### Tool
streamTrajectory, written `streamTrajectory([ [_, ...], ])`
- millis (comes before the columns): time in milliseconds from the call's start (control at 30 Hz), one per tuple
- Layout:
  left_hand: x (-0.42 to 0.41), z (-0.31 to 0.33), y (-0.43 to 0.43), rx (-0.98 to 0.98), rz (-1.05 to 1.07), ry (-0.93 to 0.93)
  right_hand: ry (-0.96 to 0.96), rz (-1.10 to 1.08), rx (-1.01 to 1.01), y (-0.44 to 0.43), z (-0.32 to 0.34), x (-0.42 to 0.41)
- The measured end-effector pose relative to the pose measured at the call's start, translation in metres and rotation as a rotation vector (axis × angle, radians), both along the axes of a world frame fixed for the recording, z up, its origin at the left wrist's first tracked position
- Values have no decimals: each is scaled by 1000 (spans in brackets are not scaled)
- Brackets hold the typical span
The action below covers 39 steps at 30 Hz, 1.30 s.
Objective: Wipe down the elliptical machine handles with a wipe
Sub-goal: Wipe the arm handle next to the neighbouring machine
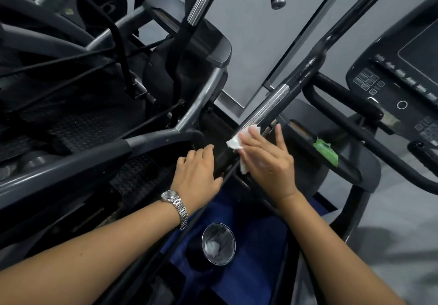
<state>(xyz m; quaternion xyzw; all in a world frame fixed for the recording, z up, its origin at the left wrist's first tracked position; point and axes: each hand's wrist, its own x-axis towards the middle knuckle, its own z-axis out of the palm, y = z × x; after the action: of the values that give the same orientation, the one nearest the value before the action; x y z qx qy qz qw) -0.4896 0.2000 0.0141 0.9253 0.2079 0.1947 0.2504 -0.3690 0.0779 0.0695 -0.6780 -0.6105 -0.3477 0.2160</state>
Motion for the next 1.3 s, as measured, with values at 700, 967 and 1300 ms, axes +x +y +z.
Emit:
streamTrajectory([
  [700, 0, -2, 0, 55, 33, -15, -102, -88, -77, 9, 13, 6],
  [967, -1, -2, 0, 62, 31, -8, -139, -87, -184, 4, 8, -5],
  [1300, -2, -1, 0, 49, 28, -9, -155, -134, -206, 14, 16, -6],
])
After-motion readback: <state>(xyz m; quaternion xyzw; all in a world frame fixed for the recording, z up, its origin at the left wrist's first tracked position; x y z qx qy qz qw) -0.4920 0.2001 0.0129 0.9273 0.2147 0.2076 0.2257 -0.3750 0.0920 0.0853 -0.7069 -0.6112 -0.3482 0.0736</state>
